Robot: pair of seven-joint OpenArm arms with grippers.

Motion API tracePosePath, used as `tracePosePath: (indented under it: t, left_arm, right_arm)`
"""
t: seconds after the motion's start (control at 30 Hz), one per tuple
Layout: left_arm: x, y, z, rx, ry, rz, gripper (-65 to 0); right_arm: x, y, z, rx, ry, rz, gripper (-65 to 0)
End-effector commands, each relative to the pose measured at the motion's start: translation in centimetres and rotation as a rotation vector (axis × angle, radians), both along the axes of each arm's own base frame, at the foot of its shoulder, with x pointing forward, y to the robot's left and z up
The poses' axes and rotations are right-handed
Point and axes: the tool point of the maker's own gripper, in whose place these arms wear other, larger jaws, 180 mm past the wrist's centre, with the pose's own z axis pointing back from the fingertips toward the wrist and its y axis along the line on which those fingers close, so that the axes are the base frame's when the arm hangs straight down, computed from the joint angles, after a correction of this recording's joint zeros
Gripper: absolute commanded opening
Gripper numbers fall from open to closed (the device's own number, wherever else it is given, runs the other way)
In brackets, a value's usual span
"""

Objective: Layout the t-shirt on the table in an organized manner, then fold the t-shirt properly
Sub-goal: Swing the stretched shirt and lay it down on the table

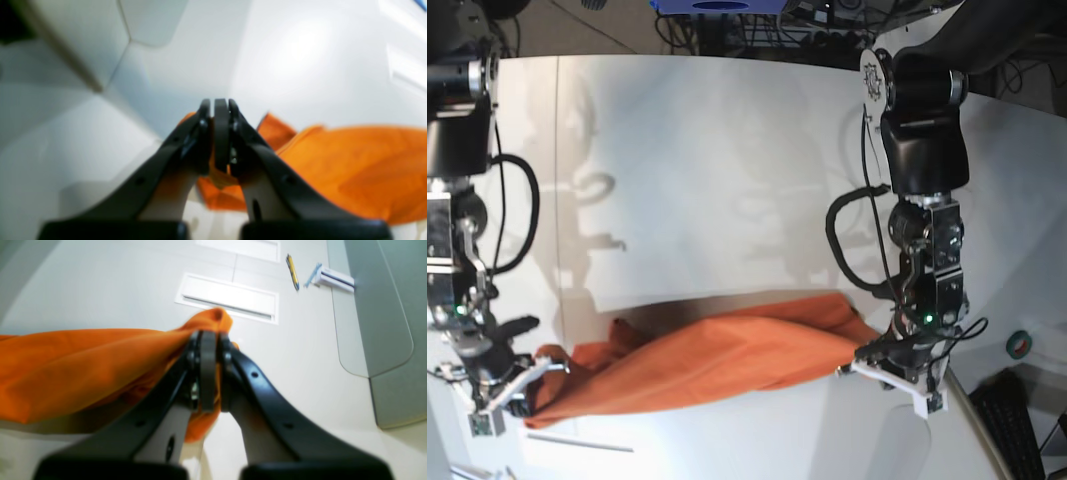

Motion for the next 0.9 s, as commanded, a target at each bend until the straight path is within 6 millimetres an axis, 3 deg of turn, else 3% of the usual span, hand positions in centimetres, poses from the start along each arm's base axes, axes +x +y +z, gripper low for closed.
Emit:
tracePosePath:
  t: [0.0,0.13,0.27,0.33,0.4,0.5,0.7,0.8,0.87]
  left_arm:
    - [0.5,0.6,2.9,0.024,-0.094,0.007,-65.0]
    - [-5.2,0.9,3.0,0.076,-0.127,0.005,-65.0]
    - [-11.5,1.9,2.9,0.064,-0.132,0.048,-65.0]
    - [-13.9,2.6,3.0,-0.009,-0.141,0.086,-65.0]
    - [-15.5,3.6,3.3,-0.083,-0.155,0.122,-65.0]
    - [-15.6,4.1,4.4,-0.13,-0.188,0.119,-65.0]
    - [-12.0,3.0,7.6,-0.146,-0.286,0.074,-65.0]
    - [-9.4,3.4,7.9,-0.171,-0.304,0.087,-65.0]
    - [-7.5,3.7,7.0,-0.199,-0.285,0.103,-65.0]
  right_arm:
    - [-0.2,-1.8,2.8,-0.015,-0.089,-0.034,-65.0]
    - [-6.9,-3.9,1.9,-0.033,-0.091,-0.089,-65.0]
    - [-14.1,-3.2,-1.0,-0.005,-0.018,-0.121,-65.0]
    - [-16.9,-2.9,-1.4,0.028,-0.033,-0.157,-65.0]
    - [-18.3,-2.7,-1.3,0.046,-0.062,-0.175,-65.0]
    - [-17.3,-2.5,0.7,0.045,-0.136,-0.17,-65.0]
    - [-13.7,-1.9,7.0,0.031,-0.317,-0.137,-65.0]
    - [-10.1,-0.8,7.1,0.054,-0.274,-0.107,-65.0]
    - [-7.1,-0.8,5.7,0.063,-0.197,-0.097,-65.0]
